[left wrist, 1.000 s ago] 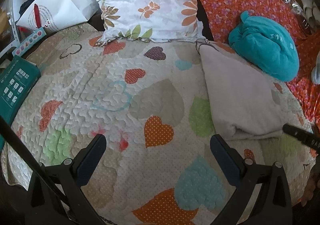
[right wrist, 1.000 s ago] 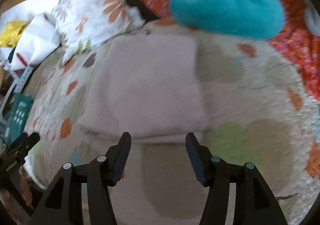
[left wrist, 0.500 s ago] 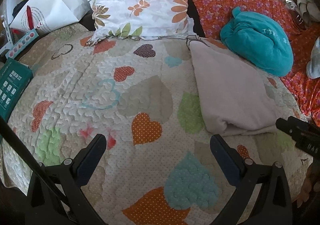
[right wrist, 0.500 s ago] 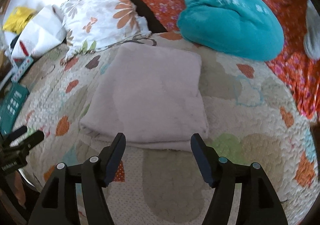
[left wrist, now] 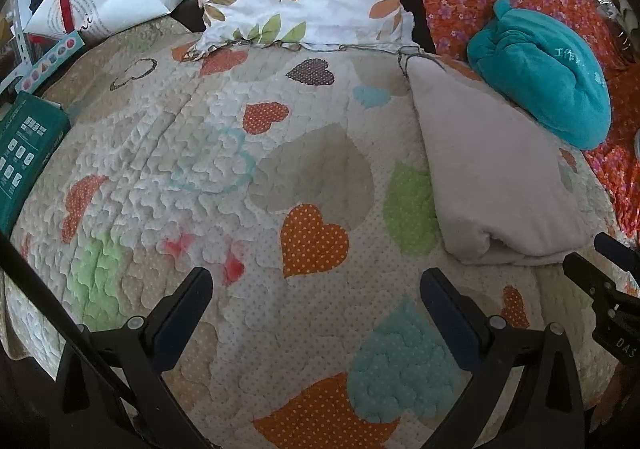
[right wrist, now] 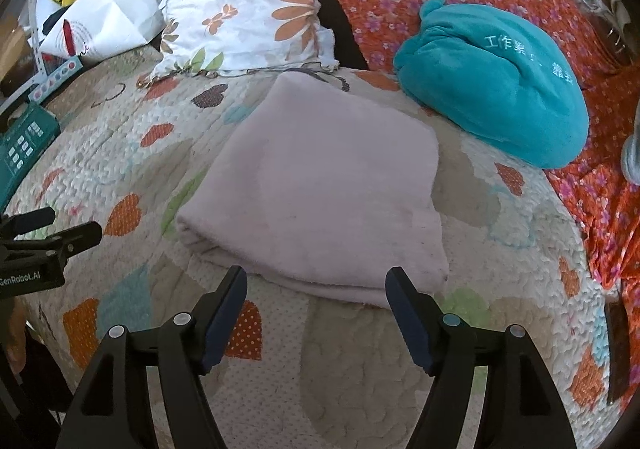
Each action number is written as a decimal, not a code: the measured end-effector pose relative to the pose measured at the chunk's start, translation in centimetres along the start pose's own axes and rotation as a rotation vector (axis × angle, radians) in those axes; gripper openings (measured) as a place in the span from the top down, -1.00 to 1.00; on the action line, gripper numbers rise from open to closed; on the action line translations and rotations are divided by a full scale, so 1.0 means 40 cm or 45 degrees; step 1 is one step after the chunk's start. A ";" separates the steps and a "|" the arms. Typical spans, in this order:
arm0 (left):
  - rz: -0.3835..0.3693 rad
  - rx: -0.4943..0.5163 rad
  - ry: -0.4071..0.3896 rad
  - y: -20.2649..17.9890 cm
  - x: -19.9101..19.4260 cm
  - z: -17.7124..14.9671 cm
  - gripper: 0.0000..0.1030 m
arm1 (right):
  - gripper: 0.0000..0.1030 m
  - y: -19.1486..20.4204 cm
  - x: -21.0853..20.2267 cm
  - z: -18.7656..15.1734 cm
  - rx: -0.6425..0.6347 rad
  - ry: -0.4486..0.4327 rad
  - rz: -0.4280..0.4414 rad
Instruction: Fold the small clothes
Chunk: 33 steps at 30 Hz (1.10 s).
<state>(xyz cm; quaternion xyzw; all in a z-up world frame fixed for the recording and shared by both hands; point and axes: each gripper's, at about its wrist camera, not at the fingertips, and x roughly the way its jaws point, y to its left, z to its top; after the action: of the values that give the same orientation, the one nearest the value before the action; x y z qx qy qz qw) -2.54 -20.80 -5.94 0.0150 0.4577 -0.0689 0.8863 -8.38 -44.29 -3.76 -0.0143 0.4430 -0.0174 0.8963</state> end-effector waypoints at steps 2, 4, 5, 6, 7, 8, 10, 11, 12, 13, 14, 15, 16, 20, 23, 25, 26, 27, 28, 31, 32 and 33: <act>0.002 0.005 0.004 -0.003 0.005 0.000 -1.00 | -0.48 0.002 0.001 -0.001 -0.005 0.001 -0.002; 0.000 0.010 0.009 -0.005 0.009 -0.001 -1.00 | -0.49 0.002 0.001 -0.001 -0.005 0.001 0.000; -0.001 0.009 0.014 -0.005 0.011 -0.001 -1.00 | -0.49 0.003 0.001 -0.001 -0.003 0.002 0.001; -0.002 0.007 0.016 -0.005 0.013 -0.001 -1.00 | -0.49 0.002 0.001 -0.003 0.000 0.003 0.003; 0.000 0.006 0.017 -0.006 0.015 -0.001 -1.00 | -0.49 0.002 0.003 -0.003 0.004 0.006 0.006; 0.000 0.007 0.017 -0.007 0.016 0.000 -1.00 | -0.49 0.002 0.004 -0.003 0.007 0.007 0.009; -0.004 0.005 0.022 -0.006 0.017 0.000 -1.00 | -0.49 -0.001 0.005 -0.002 0.012 0.010 0.014; -0.008 0.002 0.023 -0.006 0.018 0.000 -1.00 | -0.49 -0.001 0.005 -0.002 0.012 0.009 0.015; -0.009 0.001 0.024 -0.005 0.019 0.000 -1.00 | -0.49 -0.003 0.005 -0.001 0.012 0.009 0.017; -0.008 0.003 0.024 -0.006 0.019 0.000 -1.00 | -0.49 -0.003 0.005 -0.001 0.012 0.008 0.015; -0.009 0.004 0.025 -0.005 0.019 0.000 -1.00 | -0.49 -0.003 0.005 -0.001 0.012 0.008 0.015; -0.012 0.004 0.028 -0.005 0.021 0.000 -1.00 | -0.49 -0.003 0.005 -0.001 0.013 0.009 0.016; -0.014 0.003 0.030 -0.006 0.022 -0.001 -1.00 | -0.50 -0.003 0.005 -0.001 0.016 0.008 0.018; -0.001 0.015 0.021 -0.008 0.028 -0.002 -1.00 | -0.52 -0.008 0.008 0.004 0.032 0.013 0.029; 0.041 0.047 -0.014 -0.016 0.030 0.002 -1.00 | -0.52 -0.034 0.010 0.009 0.096 0.000 0.025; 0.067 0.069 -0.041 -0.025 0.028 0.007 -1.00 | -0.52 -0.066 0.005 0.014 0.162 -0.031 -0.009; 0.062 0.071 -0.045 -0.028 0.026 0.009 -1.00 | -0.52 -0.083 0.002 0.014 0.202 -0.045 -0.021; 0.051 0.071 -0.047 -0.030 0.022 0.011 -1.00 | -0.52 -0.095 -0.001 0.014 0.229 -0.053 -0.029; 0.040 0.070 -0.050 -0.033 0.018 0.012 -1.00 | -0.52 -0.113 -0.005 0.011 0.267 -0.068 -0.051; 0.005 0.085 -0.074 -0.046 -0.010 0.008 -1.00 | -0.52 -0.183 -0.045 0.013 0.381 -0.101 -0.150; -0.012 0.103 -0.096 -0.052 -0.028 0.003 -1.00 | -0.52 -0.207 -0.071 0.016 0.422 -0.119 -0.172; -0.017 0.117 -0.114 -0.057 -0.042 -0.001 -1.00 | -0.52 -0.236 -0.108 0.019 0.472 -0.149 -0.190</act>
<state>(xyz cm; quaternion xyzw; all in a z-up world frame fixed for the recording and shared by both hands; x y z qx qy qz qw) -3.84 -22.86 -4.51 0.0493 0.4139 -0.0965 0.9039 -10.57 -53.54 0.52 0.1170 0.3769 -0.1640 0.9041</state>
